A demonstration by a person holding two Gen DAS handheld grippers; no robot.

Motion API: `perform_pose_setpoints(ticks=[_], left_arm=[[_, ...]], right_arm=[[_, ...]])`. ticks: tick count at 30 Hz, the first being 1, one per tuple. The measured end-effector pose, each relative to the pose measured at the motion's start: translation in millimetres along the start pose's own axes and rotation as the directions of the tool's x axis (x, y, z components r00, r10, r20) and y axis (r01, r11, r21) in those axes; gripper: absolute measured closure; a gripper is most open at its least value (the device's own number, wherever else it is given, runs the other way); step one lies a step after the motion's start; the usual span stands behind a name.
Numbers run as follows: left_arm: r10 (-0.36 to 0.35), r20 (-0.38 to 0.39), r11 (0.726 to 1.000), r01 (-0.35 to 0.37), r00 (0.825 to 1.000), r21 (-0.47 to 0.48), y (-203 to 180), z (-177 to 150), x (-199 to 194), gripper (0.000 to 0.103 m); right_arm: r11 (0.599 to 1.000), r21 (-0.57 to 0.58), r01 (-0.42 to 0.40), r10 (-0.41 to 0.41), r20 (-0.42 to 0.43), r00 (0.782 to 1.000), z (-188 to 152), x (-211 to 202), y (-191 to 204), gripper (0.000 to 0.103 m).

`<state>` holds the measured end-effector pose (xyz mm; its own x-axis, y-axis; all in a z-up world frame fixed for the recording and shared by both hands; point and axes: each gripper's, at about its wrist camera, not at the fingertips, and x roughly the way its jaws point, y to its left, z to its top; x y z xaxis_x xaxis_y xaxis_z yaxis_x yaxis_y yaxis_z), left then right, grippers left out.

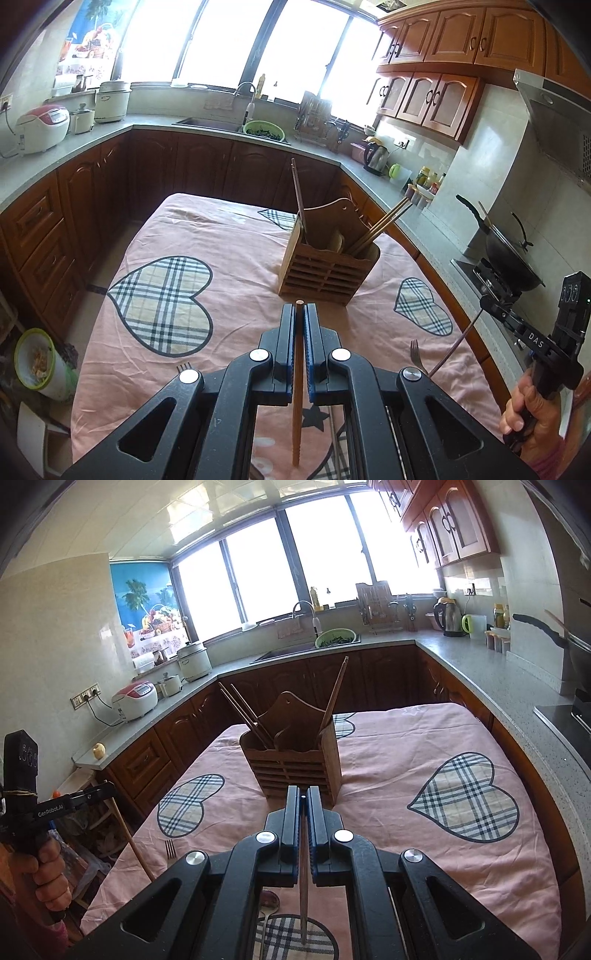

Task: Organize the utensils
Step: 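Lift both chopsticks and carry them over the utensil holder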

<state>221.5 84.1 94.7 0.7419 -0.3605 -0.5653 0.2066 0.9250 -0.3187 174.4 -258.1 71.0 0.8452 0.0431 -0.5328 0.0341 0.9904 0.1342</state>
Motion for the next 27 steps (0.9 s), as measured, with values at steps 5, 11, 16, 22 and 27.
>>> perform_pose_setpoints(ticks=[5, 11, 16, 22, 27], left_arm=[[0.0, 0.016, 1.0, 0.0, 1.0, -0.012, 3.9, 5.1, -1.2, 0.1], [-0.011, 0.059, 0.999, 0.014, 0.998, -0.043, 9.6, 14.0, -2.3, 0.1], [-0.016, 0.09, 0.997, 0.022, 0.996, -0.071, 14.7, 21.3, 1.3, 0.1], [-0.018, 0.127, 0.995, 0.029, 0.992, -0.09, 17.3, 36.6, 13.4, 0.1], [-0.025, 0.167, 0.996, 0.038, 0.986, -0.079, 12.7, 52.4, 25.6, 0.1]], right_arm=[[1.0, 0.0, 0.002, -0.002, 0.019, 1.0, 5.4, -2.3, 1.3, 0.1], [1.0, 0.006, 0.001, -0.001, 0.047, 0.999, 13.5, -2.0, 2.6, 0.1], [1.0, 0.012, -0.005, 0.004, 0.064, 0.998, 20.0, 1.4, 3.7, 0.1], [0.999, 0.042, -0.016, 0.011, 0.101, 0.995, 32.8, 6.6, 1.6, 0.1], [0.998, 0.058, -0.024, 0.016, 0.137, 0.99, 50.0, 11.6, 0.0, 0.1]])
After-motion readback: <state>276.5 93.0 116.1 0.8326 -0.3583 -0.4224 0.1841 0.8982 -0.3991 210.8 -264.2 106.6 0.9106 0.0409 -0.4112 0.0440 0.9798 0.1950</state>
